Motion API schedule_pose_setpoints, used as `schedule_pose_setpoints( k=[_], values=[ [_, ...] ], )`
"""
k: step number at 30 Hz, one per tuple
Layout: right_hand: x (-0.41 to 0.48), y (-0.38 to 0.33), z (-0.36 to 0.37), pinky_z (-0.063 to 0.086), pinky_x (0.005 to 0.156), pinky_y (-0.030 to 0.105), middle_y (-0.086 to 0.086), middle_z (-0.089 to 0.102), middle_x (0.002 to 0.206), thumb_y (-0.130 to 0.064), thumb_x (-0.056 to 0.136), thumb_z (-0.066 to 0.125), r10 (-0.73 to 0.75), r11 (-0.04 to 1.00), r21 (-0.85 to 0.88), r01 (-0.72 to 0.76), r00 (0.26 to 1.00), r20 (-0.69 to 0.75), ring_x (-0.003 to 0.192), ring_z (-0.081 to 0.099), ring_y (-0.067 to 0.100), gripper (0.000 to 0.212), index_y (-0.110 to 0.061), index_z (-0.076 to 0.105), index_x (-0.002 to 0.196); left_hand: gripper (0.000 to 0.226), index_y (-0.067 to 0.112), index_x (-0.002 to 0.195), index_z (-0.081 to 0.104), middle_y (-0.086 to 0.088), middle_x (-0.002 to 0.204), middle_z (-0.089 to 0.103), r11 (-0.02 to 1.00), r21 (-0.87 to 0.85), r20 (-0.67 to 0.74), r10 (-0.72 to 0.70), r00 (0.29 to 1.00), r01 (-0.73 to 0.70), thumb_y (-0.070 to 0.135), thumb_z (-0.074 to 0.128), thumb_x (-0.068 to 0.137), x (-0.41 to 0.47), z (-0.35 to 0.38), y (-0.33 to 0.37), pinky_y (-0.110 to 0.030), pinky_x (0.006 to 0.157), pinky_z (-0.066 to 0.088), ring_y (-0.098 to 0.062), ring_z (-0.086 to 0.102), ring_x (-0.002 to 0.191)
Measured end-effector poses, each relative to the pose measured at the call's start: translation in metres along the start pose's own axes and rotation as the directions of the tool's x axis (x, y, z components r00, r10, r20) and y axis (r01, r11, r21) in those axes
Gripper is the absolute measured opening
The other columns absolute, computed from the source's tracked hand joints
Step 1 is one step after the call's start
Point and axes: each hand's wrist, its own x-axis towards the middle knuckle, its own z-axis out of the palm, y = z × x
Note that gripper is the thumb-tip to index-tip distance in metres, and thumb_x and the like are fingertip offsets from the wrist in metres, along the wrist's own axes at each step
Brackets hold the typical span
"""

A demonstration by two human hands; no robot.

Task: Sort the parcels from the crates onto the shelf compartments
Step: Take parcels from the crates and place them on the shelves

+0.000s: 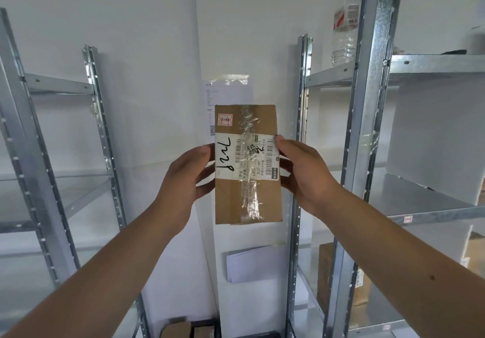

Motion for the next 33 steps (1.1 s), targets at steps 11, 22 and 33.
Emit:
schedule_pose_setpoints(
  k=[11,22,33],
  values=[
    [-0.01,0.01,-0.018,0.063,0.08,0.044,0.004,0.08,0.113,-0.036,0.103,0.066,0.066,0.994,-0.089,-0.065,0.998,0.006,0.117,0.071,0.025,0.039,-0.007,0.071,0.129,0.03,0.035,0.13,0.07,0.0,0.118,0.079,0.999,0.034,0.069,-0.028,0.997,0.026,0.021,0.059,0.107,0.001,0.002,-0.015,-0.054,0.098,0.059,-0.019,0.075,0.11],
    [-0.048,0.018,-0.049,0.063,0.08,0.044,0.008,0.08,0.112,-0.036,0.105,0.064,0.089,0.988,-0.112,-0.106,0.985,-0.146,0.105,0.075,0.027,0.03,-0.014,0.076,0.121,0.031,0.035,0.131,0.071,-0.001,0.118,0.078,0.998,-0.009,0.208,-0.058,0.976,0.062,0.019,0.062,0.105,-0.006,0.029,-0.04,-0.051,0.095,0.06,-0.022,0.073,0.116],
    [-0.127,-0.002,-0.105,0.061,0.085,0.05,0.01,0.08,0.106,-0.032,0.105,0.064,0.0,0.995,-0.089,-0.044,0.896,-0.445,0.097,0.076,0.028,0.032,-0.007,0.074,0.121,0.03,0.034,0.13,0.071,-0.001,0.115,0.079,0.995,-0.02,0.47,-0.079,0.879,0.101,0.02,0.062,0.105,-0.016,0.113,-0.045,-0.051,0.094,0.061,-0.022,0.074,0.113]
  ],
)
